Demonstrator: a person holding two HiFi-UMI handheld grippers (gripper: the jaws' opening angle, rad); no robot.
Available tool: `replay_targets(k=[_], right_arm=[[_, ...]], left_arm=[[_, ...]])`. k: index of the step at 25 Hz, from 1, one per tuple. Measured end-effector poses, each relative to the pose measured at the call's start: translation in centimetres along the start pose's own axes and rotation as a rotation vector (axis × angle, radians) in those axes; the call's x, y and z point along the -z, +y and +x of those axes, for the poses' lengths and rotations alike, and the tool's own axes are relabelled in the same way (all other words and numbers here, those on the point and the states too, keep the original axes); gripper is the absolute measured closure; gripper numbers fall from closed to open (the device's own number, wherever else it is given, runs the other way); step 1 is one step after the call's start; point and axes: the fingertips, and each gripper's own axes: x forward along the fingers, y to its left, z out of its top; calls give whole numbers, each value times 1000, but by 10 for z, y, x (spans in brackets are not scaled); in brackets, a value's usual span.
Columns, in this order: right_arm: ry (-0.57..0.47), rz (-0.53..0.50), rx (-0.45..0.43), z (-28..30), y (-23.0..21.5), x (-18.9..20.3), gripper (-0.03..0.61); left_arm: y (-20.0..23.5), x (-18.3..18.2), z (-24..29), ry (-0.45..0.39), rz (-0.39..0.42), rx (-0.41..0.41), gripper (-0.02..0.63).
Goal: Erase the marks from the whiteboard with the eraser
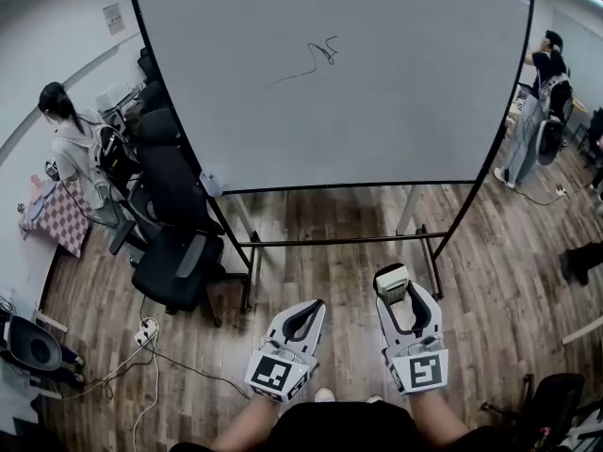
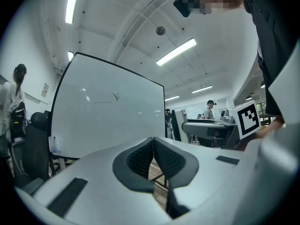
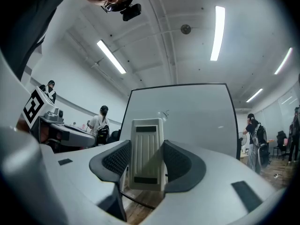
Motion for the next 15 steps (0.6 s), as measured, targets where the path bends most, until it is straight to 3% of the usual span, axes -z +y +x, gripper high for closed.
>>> replay_targets(k=[7, 15], right_arm=[[-6, 21, -12, 33, 4, -11, 334], [-76, -6, 8, 90, -26, -17, 334]], left_arm=[[32, 2, 10, 4, -3, -1, 594], [80, 3, 54, 4, 10, -19, 594]])
